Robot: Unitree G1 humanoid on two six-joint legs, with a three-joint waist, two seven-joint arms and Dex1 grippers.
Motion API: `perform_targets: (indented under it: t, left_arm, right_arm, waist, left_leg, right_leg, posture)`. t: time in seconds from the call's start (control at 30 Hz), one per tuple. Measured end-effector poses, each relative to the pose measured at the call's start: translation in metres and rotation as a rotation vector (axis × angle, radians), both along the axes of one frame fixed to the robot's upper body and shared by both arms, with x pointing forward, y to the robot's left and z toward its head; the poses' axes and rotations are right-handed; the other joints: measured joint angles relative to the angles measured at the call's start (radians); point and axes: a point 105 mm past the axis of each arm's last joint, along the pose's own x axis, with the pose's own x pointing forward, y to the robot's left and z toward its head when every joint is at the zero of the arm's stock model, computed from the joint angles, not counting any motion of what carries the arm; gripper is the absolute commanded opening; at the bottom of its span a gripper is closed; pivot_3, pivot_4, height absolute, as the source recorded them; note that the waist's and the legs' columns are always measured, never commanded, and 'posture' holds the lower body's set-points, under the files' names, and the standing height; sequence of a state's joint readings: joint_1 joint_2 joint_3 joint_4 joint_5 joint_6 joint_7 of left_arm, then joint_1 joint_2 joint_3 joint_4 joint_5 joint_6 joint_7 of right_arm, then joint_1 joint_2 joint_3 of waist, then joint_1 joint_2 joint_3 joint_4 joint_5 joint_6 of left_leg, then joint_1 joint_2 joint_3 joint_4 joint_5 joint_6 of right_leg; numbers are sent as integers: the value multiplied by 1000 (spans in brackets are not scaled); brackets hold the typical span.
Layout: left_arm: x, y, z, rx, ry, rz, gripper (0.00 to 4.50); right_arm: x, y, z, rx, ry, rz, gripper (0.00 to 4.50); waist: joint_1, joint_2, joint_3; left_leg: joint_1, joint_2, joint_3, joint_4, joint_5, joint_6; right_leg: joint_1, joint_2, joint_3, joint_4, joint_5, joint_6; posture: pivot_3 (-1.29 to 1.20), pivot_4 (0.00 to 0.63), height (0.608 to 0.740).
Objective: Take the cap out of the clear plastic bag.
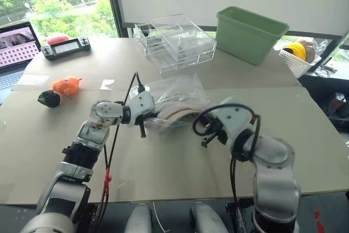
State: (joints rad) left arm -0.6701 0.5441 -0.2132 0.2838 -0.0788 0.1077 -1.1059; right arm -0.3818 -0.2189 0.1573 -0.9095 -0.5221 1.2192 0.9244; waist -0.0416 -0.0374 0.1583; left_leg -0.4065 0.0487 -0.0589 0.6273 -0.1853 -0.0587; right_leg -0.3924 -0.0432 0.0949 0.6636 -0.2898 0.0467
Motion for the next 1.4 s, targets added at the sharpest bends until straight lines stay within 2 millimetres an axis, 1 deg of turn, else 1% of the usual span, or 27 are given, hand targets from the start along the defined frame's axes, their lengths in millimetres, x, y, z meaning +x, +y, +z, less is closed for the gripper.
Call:
perform_targets:
  t: [0.03,0.07,0.13,0.27,0.33,0.4,0.43,0.5,0.6,0.63,0.73,0.77,0.83,0.93,1.0,1.1,1.2,1.23,1.3,1.37,1.4]
  left_arm:
    - [1,1,-1,0,3,6,0]
    - [1,2,-2,2,7,10,0]
    - [1,2,-4,5,11,14,0]
    - [3,4,-6,7,16,27,0]
    - [3,4,-6,9,15,30,0]
    - [4,6,-6,11,13,35,0]
    - [4,6,-5,11,11,35,0]
    - [3,5,-4,5,7,32,0]
    - [3,7,2,-6,-17,28,0]
    - [3,6,3,-6,-20,26,0]
    - [2,5,-4,9,-2,24,0]
    - [2,4,-6,12,3,22,0]
    - [2,4,-7,12,5,21,0]
    - [2,3,-7,12,3,20,0]
    - [2,4,-8,16,4,22,0]
    - [0,6,-8,44,-48,2,0]
    - [-6,21,-12,124,-169,-45,0]
    - [-8,28,-13,147,-217,-57,0]
    - [-11,37,-13,163,-288,-70,0]
    - [-12,48,-8,166,-383,-67,0]
    - [-12,52,-3,160,-438,-59,0]
  right_arm:
    - [3,-10,0,-12,14,-44,99]
    - [5,-16,-1,-18,31,-68,99]
    - [6,-20,-6,14,78,-106,99]
    - [6,-10,-14,131,163,-127,99]
    - [5,-4,-14,188,192,-127,99]
    - [5,1,-8,284,225,-109,99]
    - [1,6,1,417,245,-56,99]
    - [-5,9,14,509,229,32,99]
    - [-14,1,26,623,222,166,99]
    - [-20,0,30,655,217,234,99]
    - [-51,0,44,701,179,520,99]
    - [-61,0,48,714,163,589,99]
    - [-69,-3,52,751,135,647,99]
    - [-72,-13,67,866,36,668,99]
    - [-66,-21,78,906,-18,638,99]
    - [-47,-43,102,1016,-125,511,99]
    - [-26,-66,116,1134,-182,337,99]
    - [-19,-74,117,1169,-186,267,99]
    - [-12,-81,116,1164,-196,177,99]
    - [-3,-80,109,1080,-182,66,99]
    - [1,-78,105,990,-181,13,99]
  waist:
    - [2,0,0]
    - [3,0,0]
    - [1,0,0]
    - [-6,1,1]
    - [-5,1,1]
    - [-5,1,1]
    - [-4,1,1]
    - [-3,2,1]
    - [2,4,3]
    - [3,4,3]
    - [-1,9,7]
    - [-1,9,7]
    - [-4,9,8]
    - [-7,10,8]
    - [-6,10,8]
    - [-5,11,9]
    - [-7,11,9]
    - [-6,11,9]
    - [-5,12,9]
    - [-4,12,9]
    - [-4,12,9]
  left_leg:
    - [0,0,0,0,0,0]
    - [0,0,0,-1,0,0]
    - [-1,0,0,-1,0,0]
    - [-1,0,0,-1,0,0]
    - [-1,0,0,-1,0,0]
    - [-1,0,0,-1,0,0]
    - [-2,0,0,-1,0,0]
    - [-2,0,-1,-1,0,0]
    - [-4,0,0,-1,0,0]
    - [-4,0,-1,-1,0,0]
    - [-4,0,-1,-1,0,0]
    - [-4,0,-1,-1,0,0]
    - [-4,0,-1,-1,0,0]
    - [-3,0,0,-1,0,0]
    - [-2,0,0,-1,0,0]
    - [-3,0,0,-2,0,0]
    - [-6,0,1,-5,0,0]
    - [-8,0,1,-5,0,0]
    - [-9,0,1,-6,0,0]
    - [-11,0,1,-6,0,0]
    - [-13,-1,1,-6,0,0]
  right_leg:
    - [0,0,0,0,0,0]
    - [0,0,0,0,0,0]
    - [-2,0,0,0,0,0]
    - [-2,0,1,1,0,0]
    - [-2,0,1,2,0,0]
    - [-2,0,0,1,0,0]
    - [-3,0,0,2,0,0]
    - [-3,0,0,1,0,0]
    - [-4,0,0,0,2,-3]
    - [-4,0,0,0,2,-3]
    - [-4,0,0,1,2,-3]
    - [-4,0,0,1,2,-3]
    - [-4,0,0,1,2,-3]
    - [-3,0,0,2,1,-1]
    - [-3,0,0,2,1,-1]
    - [-4,0,1,1,2,-3]
    - [-11,0,2,3,4,-7]
    - [-13,0,2,4,5,-8]
    - [-14,0,2,3,5,-8]
    - [-14,-1,2,1,5,-8]
    - [-15,-2,2,1,5,-8]
  posture:
    - [0,150,735]
    - [0,150,735]
    - [0,150,735]
    - [0,150,735]
    - [0,150,735]
    - [0,150,735]
    - [0,150,735]
    - [0,150,735]
    - [0,150,735]
    - [0,150,735]
    - [0,150,735]
    - [0,150,735]
    - [0,150,735]
    - [0,150,735]
    - [0,150,735]
    - [0,150,735]
    - [0,150,735]
    - [0,150,735]
    - [0,150,735]
    - [0,150,735]
    - [0,150,735]
